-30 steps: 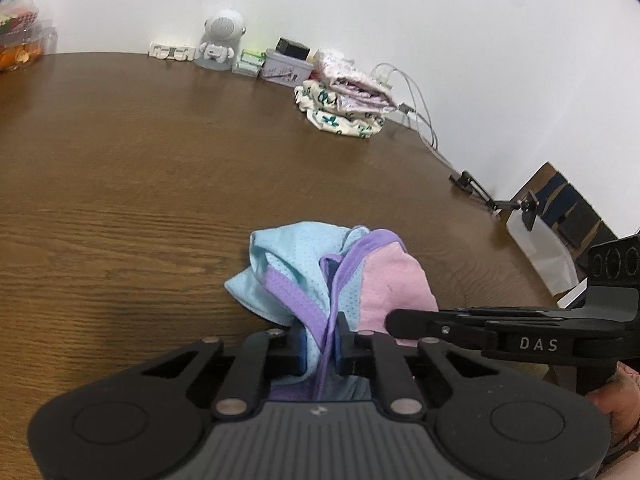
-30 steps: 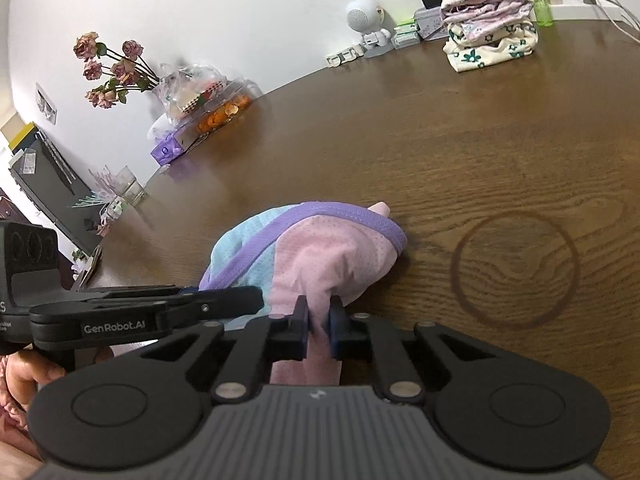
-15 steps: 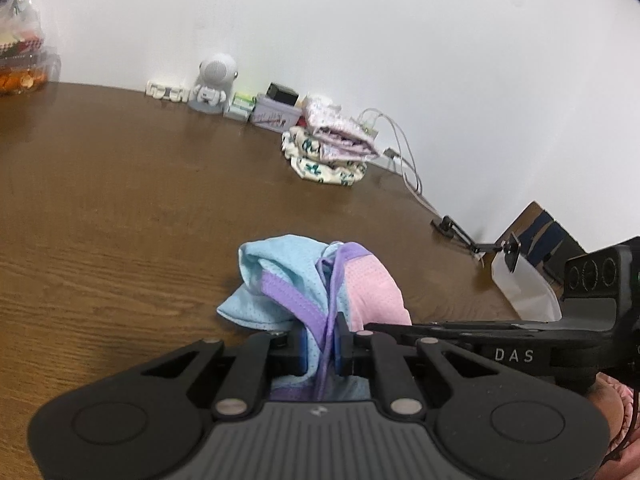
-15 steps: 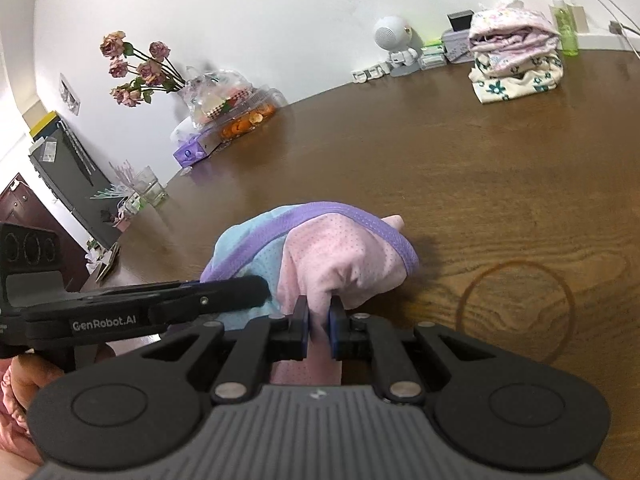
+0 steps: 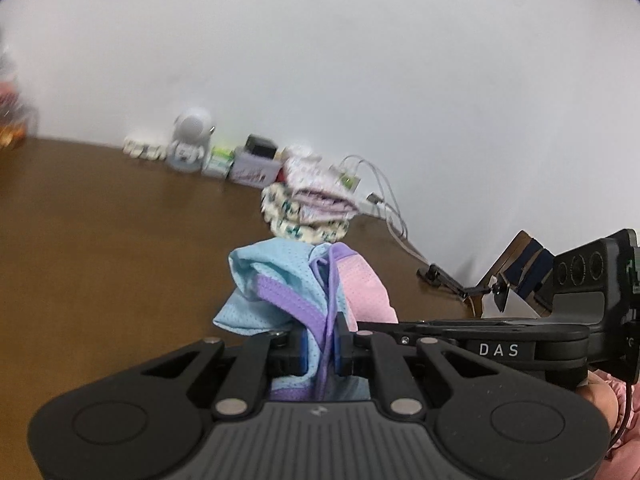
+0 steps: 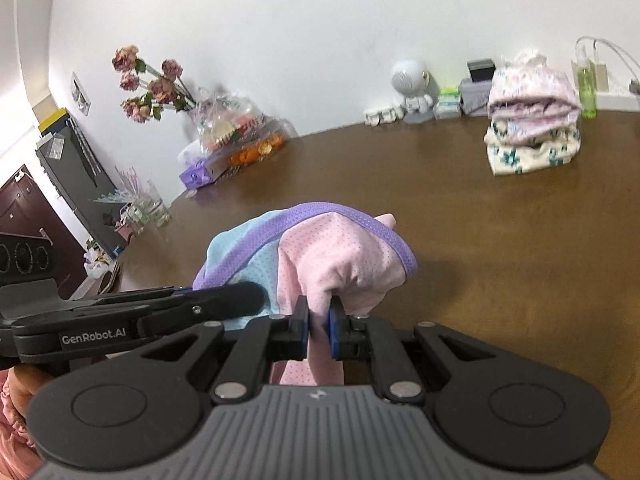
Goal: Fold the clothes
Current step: 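Carry the bundle with both grippers to the clothes stack by the wall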
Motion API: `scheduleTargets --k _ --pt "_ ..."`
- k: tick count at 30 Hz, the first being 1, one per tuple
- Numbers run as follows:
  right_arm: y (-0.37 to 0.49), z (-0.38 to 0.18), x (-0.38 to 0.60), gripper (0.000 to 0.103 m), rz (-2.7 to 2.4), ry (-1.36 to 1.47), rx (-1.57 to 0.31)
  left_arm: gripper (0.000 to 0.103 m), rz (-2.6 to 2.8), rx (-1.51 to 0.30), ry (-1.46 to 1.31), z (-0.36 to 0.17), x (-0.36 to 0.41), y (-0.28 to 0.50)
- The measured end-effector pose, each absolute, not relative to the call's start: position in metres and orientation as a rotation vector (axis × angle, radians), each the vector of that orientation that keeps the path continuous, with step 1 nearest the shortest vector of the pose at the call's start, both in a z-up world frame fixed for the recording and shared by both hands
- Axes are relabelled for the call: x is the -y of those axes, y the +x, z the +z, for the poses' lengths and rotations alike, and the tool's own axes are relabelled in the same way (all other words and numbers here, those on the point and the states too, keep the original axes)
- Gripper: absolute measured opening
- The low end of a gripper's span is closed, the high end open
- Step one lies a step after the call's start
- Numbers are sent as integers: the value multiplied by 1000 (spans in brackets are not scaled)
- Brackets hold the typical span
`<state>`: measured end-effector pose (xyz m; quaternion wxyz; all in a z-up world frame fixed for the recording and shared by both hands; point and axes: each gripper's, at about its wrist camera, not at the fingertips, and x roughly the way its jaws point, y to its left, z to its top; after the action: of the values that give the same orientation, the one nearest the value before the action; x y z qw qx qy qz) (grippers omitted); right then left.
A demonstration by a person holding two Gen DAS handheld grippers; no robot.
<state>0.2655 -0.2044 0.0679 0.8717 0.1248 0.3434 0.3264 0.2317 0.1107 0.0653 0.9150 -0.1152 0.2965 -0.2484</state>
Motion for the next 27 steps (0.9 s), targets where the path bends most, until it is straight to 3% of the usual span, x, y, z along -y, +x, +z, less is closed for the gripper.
scheduleTargets --k 15,20,27 --pt "440 174 266 9 505 279 -557 9 -599 -532 -235 160 -6 431" --pt "524 181 305 9 453 310 -550 9 -586 -575 -294 145 36 517" --pt "623 111 346 9 402 365 -706 9 -541 -758 -350 80 86 616"
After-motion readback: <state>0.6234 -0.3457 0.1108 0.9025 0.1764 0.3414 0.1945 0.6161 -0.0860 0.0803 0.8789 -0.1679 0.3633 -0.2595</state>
